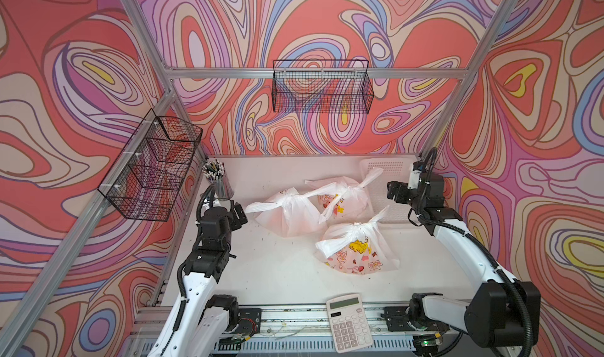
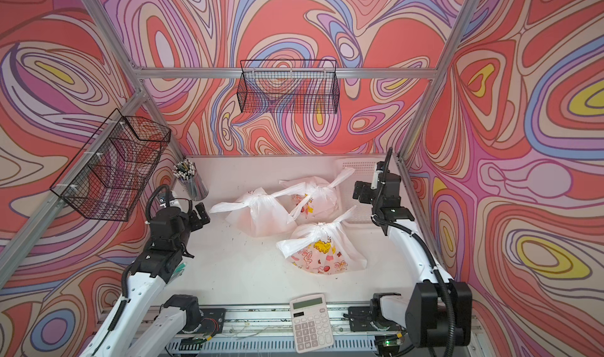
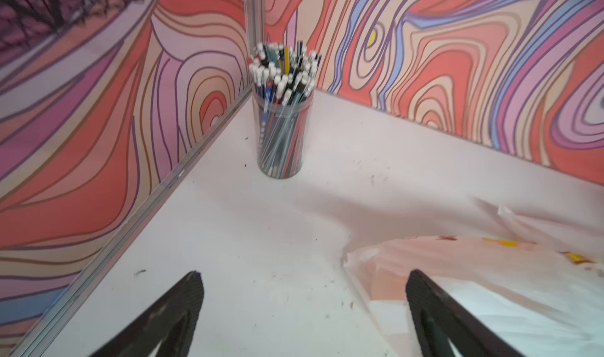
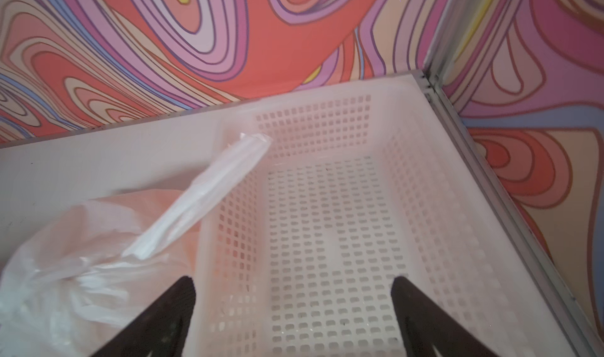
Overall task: Place the oranges into plastic bags & tie knots
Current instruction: Reset both arms
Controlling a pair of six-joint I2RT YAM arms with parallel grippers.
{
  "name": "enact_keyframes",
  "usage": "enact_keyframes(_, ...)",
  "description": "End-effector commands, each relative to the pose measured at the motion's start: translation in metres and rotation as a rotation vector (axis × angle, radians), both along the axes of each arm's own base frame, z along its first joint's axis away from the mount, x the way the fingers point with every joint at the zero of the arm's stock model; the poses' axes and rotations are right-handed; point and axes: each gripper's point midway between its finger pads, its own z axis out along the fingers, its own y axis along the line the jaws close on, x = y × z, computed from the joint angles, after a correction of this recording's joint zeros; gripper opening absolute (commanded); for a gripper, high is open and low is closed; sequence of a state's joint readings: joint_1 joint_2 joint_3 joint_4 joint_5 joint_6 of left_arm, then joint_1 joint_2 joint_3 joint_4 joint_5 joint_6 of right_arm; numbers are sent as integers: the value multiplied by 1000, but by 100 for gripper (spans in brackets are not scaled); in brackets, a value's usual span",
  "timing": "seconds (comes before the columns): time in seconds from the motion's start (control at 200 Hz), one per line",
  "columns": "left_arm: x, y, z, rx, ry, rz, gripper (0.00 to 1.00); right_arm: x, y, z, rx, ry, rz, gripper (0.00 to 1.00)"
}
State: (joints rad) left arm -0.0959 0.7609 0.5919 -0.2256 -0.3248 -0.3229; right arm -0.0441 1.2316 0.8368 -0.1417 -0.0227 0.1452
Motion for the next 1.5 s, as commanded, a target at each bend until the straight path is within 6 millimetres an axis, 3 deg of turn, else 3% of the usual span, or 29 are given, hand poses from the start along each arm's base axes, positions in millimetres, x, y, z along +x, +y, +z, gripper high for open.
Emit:
enact_keyframes(0.0, 5, 15, -3, 69, -19, 64, 100, 11, -18, 2, 22, -115, -55, 98)
enact_keyframes(0.13, 21, 17, -10, 90, -36, 75, 100, 18, -24, -30, -22, -118, -64, 98)
enact_keyframes(0.145, 18, 17, -26, 94, -7, 77, 100, 18, -24, -34, -26, -119, -64, 98)
enact_keyframes(0.215, 25, 16, -37, 105, -6, 66, 100, 19, -25, -52, -33, -121, -67, 98)
enact_keyframes(0.356, 34, 15, -50, 124, -9, 56, 100, 19, -30, -66, -58, -185, -88, 98)
enact_keyframes(0.576, 42, 11, -63, 156, -27, 16, 100, 23, -14, -73, -33, -341, -1, 98)
enact_keyframes(0.706, 48, 5, -69, 173, -37, -30, 100, 32, -1, -81, -46, -323, 66, 98)
enact_keyframes(0.932, 59, -6, -87, 177, -44, -102, 100, 24, 20, -90, -139, -341, 99, 98)
enact_keyframes(1.052, 65, -16, -85, 181, -87, -165, 100, 24, 9, -91, -145, -346, 17, 98)
enact_keyframes(1.267, 75, -30, -81, 227, -171, -273, 100, 24, 9, -92, -151, -340, 13, 98)
enact_keyframes(1.392, 77, -31, -102, 205, -195, -295, 100, 24, 9, -92, -150, -341, 15, 98)
enact_keyframes(1.497, 74, -27, -103, 202, -195, -276, 100, 24, 9, -91, -151, -342, 14, 98)
